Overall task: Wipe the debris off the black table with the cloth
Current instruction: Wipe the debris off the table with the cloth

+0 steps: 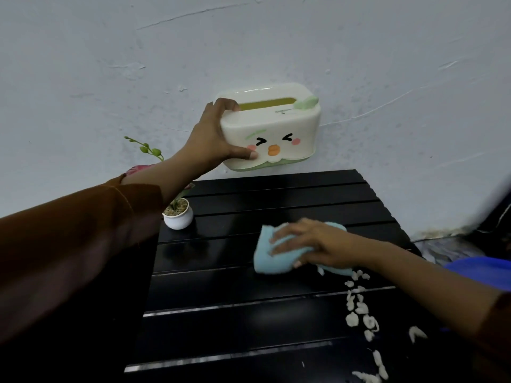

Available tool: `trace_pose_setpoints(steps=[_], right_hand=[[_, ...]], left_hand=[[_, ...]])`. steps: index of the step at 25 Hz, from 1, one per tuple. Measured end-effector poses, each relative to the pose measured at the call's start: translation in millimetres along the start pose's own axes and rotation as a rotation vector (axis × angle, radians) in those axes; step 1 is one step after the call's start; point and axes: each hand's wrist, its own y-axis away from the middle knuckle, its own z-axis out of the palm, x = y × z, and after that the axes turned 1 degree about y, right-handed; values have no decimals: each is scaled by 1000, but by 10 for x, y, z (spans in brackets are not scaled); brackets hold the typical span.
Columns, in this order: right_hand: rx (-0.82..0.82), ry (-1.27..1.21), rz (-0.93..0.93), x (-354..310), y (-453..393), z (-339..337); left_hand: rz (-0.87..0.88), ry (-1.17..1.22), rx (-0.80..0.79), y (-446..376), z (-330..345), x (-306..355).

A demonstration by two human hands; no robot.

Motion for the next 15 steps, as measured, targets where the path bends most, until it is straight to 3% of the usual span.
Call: trace_pose_setpoints(steps=[2,3,6,8,11,15], right_hand=[[-153,-112,-8,0,217,-158],[-136,-176,15,89,246,-264],[253,-291,229,531,66,-558],[376,-195,422,799,-246,-583],[265,-29,471,883,-731,-391],[126,97,285,559,-999,-181]], left_hand=[[-1,-5,12,9,-3,-18],[0,-17,17,11,-3,-23],[8,-49,37,7,-9,-34],[4,-49,48,12,-20,-39],[16,-75,36,12,-6,-26],[25,-75,38,15,45,1]])
